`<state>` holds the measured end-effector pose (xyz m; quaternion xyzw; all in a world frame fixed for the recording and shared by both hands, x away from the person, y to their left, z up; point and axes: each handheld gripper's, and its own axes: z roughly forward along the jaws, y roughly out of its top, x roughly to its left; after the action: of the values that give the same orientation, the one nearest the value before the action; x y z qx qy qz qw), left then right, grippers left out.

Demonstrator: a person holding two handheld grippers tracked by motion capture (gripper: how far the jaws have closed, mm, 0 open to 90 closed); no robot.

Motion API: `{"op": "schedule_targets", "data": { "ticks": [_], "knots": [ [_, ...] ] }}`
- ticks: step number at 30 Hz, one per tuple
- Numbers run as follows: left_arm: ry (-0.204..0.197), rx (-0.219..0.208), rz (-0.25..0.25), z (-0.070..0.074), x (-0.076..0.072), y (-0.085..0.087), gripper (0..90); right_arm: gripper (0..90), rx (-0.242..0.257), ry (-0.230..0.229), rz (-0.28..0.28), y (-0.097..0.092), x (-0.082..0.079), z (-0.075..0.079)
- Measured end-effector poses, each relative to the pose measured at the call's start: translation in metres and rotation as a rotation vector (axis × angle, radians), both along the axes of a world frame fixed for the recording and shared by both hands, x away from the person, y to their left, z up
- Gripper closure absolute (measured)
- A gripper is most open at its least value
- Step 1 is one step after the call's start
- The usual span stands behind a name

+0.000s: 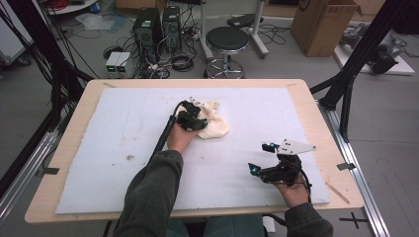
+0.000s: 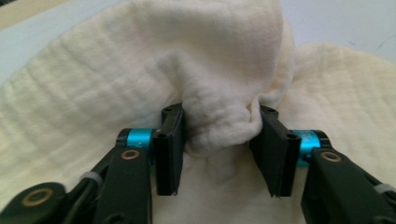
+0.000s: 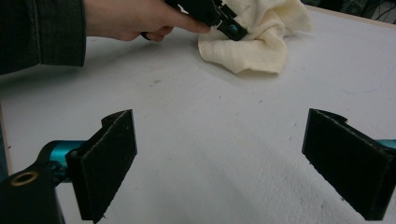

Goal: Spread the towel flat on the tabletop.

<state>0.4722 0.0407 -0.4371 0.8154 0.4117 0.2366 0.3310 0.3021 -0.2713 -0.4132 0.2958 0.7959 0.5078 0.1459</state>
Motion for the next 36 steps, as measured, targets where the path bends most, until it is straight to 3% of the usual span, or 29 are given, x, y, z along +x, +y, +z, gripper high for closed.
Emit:
{"op": "schedule_targets", "data": {
  "ticks": [2,5,16,19,23,31,36],
  "knots": [
    [-0.009,0.019,0.016,0.0,-0.001,-0.002,67.9,9.3,-0.002,-0.003,0.004,0.001,0.001,0.0],
    [-0.001,0.012,0.035,0.001,0.0,0.0,74.4,9.2,-0.003,-0.001,0.006,0.002,0.001,0.0],
    [0.031,-0.049,0.019,0.02,-0.01,0.004,76.9,9.3,-0.014,-0.003,0.008,0.003,0.0,-0.001],
    [0.042,-0.087,0.009,0.029,-0.017,0.006,77.0,9.3,-0.018,-0.003,0.004,0.002,-0.001,-0.001],
    [0.044,-0.1,-0.008,0.038,-0.031,0.011,77.0,9.3,-0.022,-0.003,0.004,0.003,-0.001,-0.001],
    [0.064,-0.19,-0.025,0.059,-0.06,0.027,76.8,9.3,-0.035,-0.011,0.014,0.007,-0.003,-0.001],
    [0.061,-0.211,-0.035,0.072,-0.082,0.039,76.7,9.3,-0.041,-0.014,0.017,0.008,-0.005,-0.001]
  ]
}}
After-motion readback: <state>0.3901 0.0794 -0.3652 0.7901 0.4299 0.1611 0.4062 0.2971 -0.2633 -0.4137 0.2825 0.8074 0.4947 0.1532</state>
